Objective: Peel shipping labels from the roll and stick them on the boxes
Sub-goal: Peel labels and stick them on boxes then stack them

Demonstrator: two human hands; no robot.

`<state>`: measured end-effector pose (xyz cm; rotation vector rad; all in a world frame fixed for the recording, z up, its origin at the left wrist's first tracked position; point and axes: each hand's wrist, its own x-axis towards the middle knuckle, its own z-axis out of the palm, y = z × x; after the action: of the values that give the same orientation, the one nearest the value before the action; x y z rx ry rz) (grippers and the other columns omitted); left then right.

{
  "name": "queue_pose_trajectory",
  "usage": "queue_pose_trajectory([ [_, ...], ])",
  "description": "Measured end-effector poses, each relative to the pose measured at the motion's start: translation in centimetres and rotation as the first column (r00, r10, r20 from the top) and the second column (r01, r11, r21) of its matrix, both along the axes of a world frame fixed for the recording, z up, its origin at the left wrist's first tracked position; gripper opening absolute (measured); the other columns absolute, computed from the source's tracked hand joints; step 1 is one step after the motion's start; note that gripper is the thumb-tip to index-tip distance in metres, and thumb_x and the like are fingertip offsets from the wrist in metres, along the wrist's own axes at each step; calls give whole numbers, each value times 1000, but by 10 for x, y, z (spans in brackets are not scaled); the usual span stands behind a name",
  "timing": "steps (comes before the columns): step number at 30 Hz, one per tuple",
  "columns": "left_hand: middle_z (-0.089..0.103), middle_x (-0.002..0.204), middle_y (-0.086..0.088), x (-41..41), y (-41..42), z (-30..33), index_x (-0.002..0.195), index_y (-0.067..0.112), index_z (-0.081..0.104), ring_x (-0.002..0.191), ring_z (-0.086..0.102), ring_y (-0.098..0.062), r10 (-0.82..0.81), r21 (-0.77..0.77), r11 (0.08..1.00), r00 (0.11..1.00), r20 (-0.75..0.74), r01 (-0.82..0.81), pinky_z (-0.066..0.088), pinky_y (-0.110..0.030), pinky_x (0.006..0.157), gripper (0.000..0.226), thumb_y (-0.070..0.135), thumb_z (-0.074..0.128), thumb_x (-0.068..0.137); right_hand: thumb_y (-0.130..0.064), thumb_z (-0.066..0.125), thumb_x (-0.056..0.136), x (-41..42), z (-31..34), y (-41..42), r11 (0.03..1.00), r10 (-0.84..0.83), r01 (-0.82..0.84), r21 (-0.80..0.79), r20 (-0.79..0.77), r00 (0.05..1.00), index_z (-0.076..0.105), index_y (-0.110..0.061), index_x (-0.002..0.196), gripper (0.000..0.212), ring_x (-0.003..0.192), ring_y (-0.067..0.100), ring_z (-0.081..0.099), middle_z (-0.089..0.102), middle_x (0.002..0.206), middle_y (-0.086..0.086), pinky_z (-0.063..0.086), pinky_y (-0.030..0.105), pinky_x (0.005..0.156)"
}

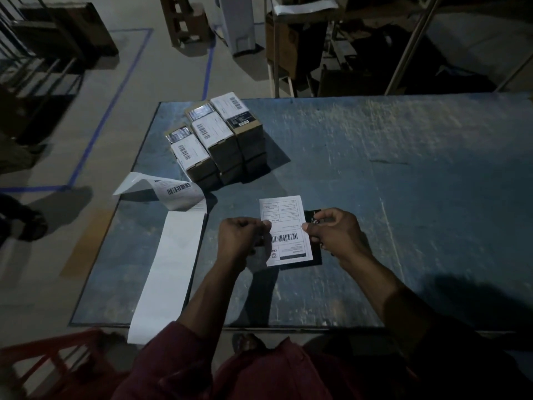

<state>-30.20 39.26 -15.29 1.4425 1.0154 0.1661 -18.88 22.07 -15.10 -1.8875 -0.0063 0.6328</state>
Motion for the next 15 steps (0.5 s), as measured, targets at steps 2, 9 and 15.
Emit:
queue_pose_trajectory([
  [2,77,69,-6,4,2,-1,77,4,78,53,69,-19,2,-10,1000,1000,-5,-2,42,-22,44,15,13,81,89,-11,89,80,1,-3,2,1000,-2,3,-23,15,1000,66,-9,100,31,51,5,66,77,91,12,44,15,42],
  [9,75,65,-8,12,6,-6,79,0,78,53,70,-20,-18,18,1000,999,-48,19,52,-29,47,17,13,79,91,-9,91,78,6,-6,4,997,-10,13,-81,37,999,64,-10,93,31,54,13,71,77,88,13,47,19,43],
  [15,74,62,-4,15,11,-19,71,8,77,53,68,-21,-36,115,992,995,-96,47,52,-32,53,23,23,83,88,-12,91,77,8,-3,6,995,-7,12,-94,54,999,67,-7,95,31,65,21,76,77,86,9,49,19,46],
])
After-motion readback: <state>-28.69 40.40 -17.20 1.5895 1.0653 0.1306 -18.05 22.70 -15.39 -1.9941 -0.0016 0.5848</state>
